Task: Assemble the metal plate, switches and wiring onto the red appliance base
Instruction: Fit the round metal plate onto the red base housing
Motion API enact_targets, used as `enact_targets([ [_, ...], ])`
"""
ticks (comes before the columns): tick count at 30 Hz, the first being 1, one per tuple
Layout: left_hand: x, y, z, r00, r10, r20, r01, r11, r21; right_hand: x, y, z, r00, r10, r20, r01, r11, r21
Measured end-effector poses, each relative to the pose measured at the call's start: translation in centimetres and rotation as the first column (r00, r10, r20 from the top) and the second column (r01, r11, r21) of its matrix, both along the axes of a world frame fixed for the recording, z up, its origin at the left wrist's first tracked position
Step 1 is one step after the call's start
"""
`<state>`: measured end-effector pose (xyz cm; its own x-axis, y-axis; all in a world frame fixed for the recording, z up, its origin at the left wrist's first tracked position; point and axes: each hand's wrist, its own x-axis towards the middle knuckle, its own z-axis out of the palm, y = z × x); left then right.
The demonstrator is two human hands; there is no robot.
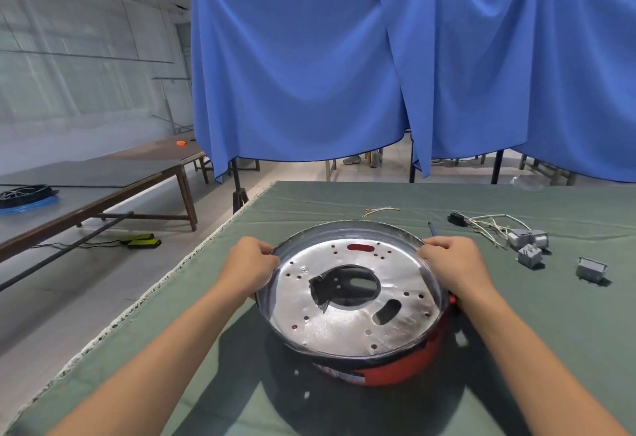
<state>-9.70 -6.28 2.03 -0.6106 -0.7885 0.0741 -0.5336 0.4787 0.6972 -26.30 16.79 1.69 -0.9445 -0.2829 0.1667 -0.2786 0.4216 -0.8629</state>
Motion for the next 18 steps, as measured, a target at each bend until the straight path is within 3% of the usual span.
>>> enact_targets([
  [4,0.2,-0.1,-0.3,1.000,0.022,-0.020,-0.021,0.999,0.037,0.8,0.2,0.4,0.994,0.070,0.083,-0.053,0.979,-0.196],
  [7,0.3,-0.3,-0.2,0.998,0.035,-0.048,-0.031,0.996,0.079,0.7,0.1,0.4,0.988,0.078,0.130,-0.044,0.969,-0.242],
  [12,0.4,0.1,-0.2,0.996,0.053,-0.075,-0.045,0.994,0.100,0.2,0.4,-0.2,0.986,0.064,0.155,-0.042,0.989,-0.142],
  [18,0.0,1.3,-0.3,0.997,0.036,-0.067,-0.029,0.993,0.112,0.1,0.8,-0.8,0.999,0.001,0.036,-0.001,1.000,-0.012],
])
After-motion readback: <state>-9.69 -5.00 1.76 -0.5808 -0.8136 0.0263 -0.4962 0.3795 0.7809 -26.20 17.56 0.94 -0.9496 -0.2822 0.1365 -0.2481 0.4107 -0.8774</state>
